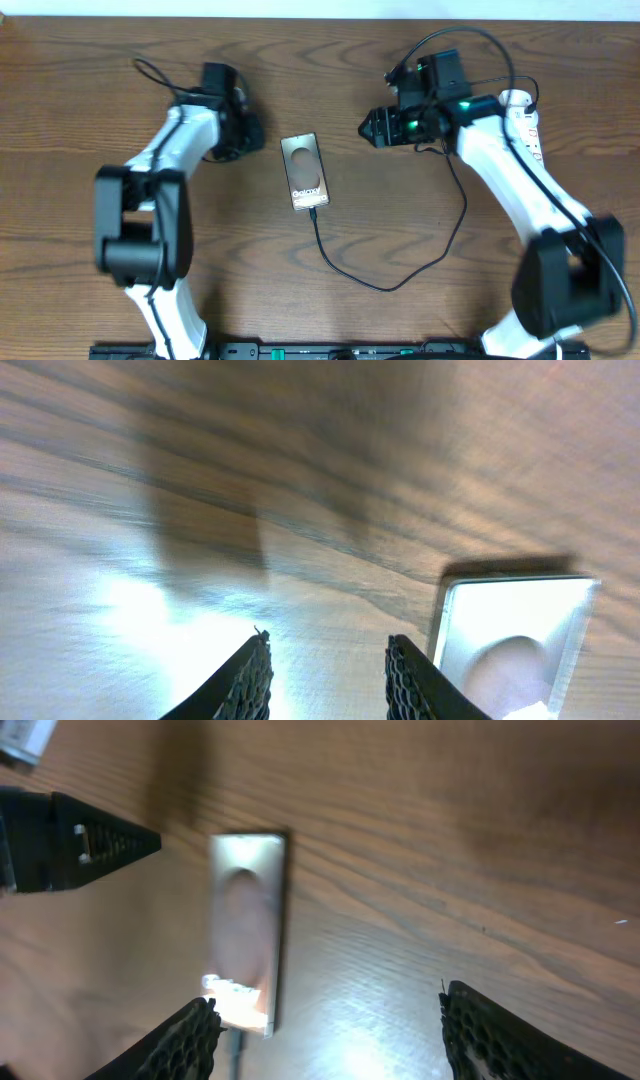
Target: Plug charger to phone and switch on socket
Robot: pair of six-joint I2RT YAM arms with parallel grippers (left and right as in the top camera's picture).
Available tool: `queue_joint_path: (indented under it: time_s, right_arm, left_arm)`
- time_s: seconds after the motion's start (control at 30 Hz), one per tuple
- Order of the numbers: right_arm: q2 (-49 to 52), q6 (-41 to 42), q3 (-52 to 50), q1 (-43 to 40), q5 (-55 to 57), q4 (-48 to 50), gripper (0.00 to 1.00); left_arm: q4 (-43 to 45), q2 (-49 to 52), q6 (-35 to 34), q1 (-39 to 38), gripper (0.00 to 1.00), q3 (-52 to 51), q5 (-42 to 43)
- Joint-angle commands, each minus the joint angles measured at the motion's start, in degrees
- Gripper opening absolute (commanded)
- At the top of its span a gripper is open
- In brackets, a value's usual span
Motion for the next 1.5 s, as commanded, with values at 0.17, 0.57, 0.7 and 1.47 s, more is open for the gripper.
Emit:
queue_joint_path:
  time_s: [0.17, 0.57, 0.7, 1.47]
  right_arm:
    - [-14.3, 1.2, 0.4, -9.7, -0.5, -9.2, 0.77]
    - [-15.4, -1.7, 0.3, -36.1, 4.0, -18.7, 0.96]
    - [-13.1, -4.3, 0.3, -42.0, 3.0, -18.4, 0.93]
    - [5.1, -7.4, 0.3, -50.0, 2.6, -6.7, 0.91]
  left_arm:
    - [-3.3, -18.9, 2.4, 2.1, 0.36, 1.9, -1.7]
    - [-4.1, -30.0, 2.4, 2.0, 0.56, 1.9, -1.7]
    - [-4.1, -29.9, 2.4, 2.0, 0.73, 1.9, -1.8]
    - [-4.8, -29.9, 2.4, 2.0, 0.91, 1.9, -1.7]
